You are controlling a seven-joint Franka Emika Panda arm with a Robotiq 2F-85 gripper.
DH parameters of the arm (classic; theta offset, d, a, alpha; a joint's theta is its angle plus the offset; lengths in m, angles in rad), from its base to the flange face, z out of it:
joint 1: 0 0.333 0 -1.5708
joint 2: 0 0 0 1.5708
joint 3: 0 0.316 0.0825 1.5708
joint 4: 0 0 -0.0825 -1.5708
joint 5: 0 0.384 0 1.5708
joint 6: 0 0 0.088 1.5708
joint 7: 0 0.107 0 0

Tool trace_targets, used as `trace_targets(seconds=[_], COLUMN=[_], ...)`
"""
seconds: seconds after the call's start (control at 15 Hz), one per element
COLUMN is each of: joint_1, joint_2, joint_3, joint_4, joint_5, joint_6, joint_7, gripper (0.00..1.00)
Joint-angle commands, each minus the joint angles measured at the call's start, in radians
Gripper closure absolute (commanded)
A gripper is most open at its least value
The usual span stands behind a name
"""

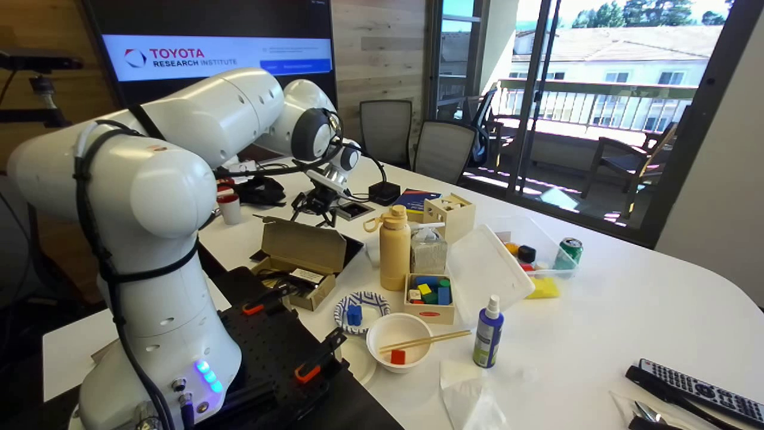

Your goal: Close the laptop lid

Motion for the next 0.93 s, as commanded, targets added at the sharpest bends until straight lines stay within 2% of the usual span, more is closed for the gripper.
trace_targets(seconds=[0.0,0.6,0.73,0.87], joint_1=[0.011,0.007,-0.002,0.0], joint_2=[0.071,0.197,0.154,0.162], joint_3=[0.016,0.04,0.019,0.016], joint_4=[0.107,0.242,0.148,0.154], joint_5=[0.022,0.072,0.105,0.117], joint_6=[-0.079,-0.229,-0.194,-0.187], joint_7=[-0.018,-0.047,-0.053,-0.05], gripper=[0.0,0.0,0.0,0.0])
